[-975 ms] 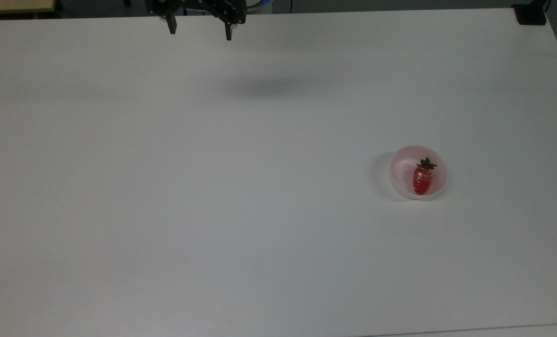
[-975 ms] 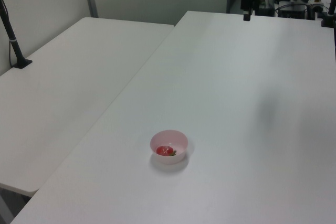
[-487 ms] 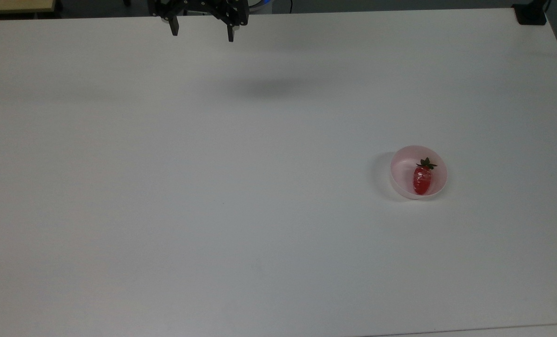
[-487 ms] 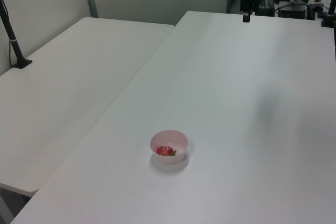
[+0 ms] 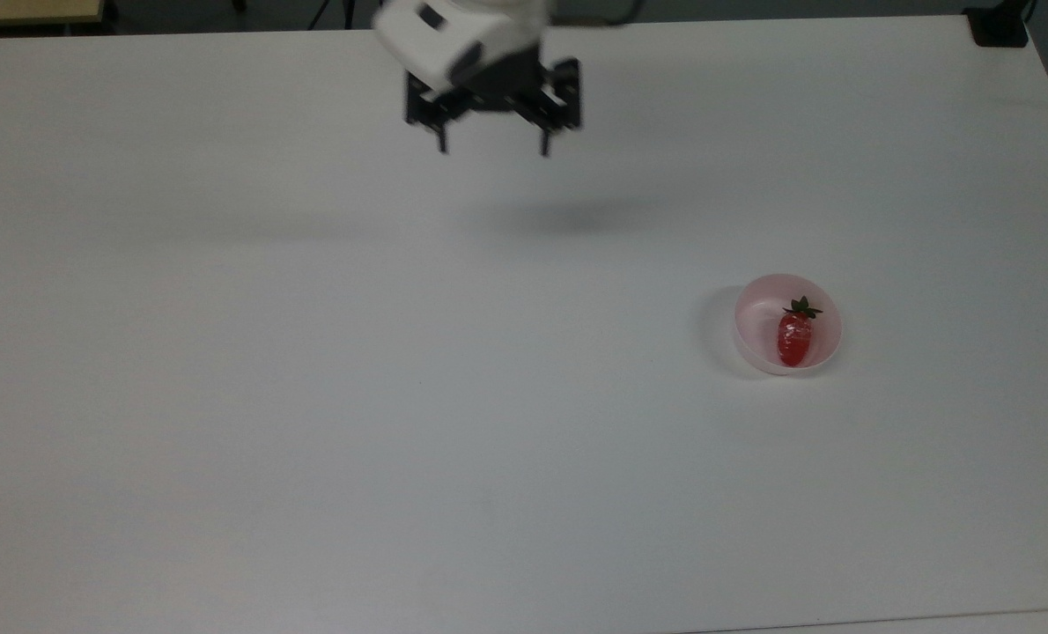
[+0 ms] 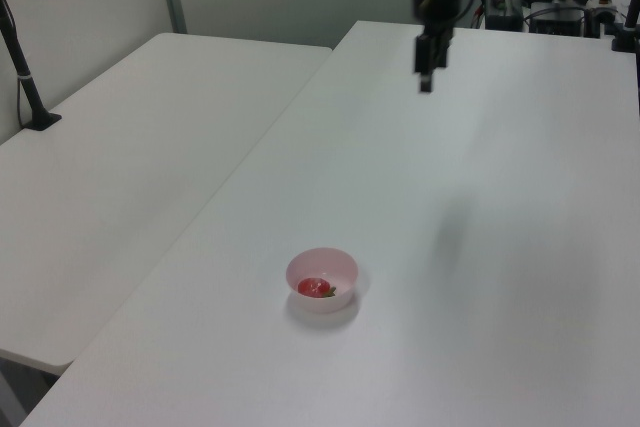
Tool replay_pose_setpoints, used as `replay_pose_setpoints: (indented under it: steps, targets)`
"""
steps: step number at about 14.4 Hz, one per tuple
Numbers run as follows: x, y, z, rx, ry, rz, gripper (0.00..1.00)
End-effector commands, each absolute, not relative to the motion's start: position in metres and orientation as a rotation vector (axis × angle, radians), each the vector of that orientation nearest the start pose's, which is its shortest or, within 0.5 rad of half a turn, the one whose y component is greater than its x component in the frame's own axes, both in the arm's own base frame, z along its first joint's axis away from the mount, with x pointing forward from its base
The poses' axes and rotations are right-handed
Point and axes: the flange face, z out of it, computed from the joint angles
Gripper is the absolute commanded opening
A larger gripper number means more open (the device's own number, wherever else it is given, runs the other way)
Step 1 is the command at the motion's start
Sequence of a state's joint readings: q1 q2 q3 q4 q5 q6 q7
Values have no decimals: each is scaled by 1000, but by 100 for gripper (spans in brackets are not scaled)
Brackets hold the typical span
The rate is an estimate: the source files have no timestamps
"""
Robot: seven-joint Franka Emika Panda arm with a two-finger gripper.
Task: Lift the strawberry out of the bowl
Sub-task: 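Move the open gripper over the pink bowl and lower it, then close the gripper on the red strawberry inside the bowl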
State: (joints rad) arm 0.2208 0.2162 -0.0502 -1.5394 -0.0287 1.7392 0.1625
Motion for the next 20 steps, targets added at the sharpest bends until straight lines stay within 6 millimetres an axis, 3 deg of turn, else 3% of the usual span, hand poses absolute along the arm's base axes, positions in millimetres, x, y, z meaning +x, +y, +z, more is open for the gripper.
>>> replay_pose_setpoints:
  steps: [1,2,4,6,7,9,11,16,18,20]
  targets:
    - [655,203,488,-3174,-9,-102,100]
    - [660,241,469,-3117,10,-158,100]
    - [662,296,446,-3063,103,-243,97]
    - [660,345,417,-3024,177,-300,93]
    - [665,358,406,-3013,191,-311,93]
    - [670,376,386,-3010,172,-333,91]
    - [671,386,379,-2985,156,-387,85]
    - [666,396,363,-2991,130,-378,78]
    - [662,397,344,-3016,112,-338,74]
    - [659,396,338,-3028,61,-311,71]
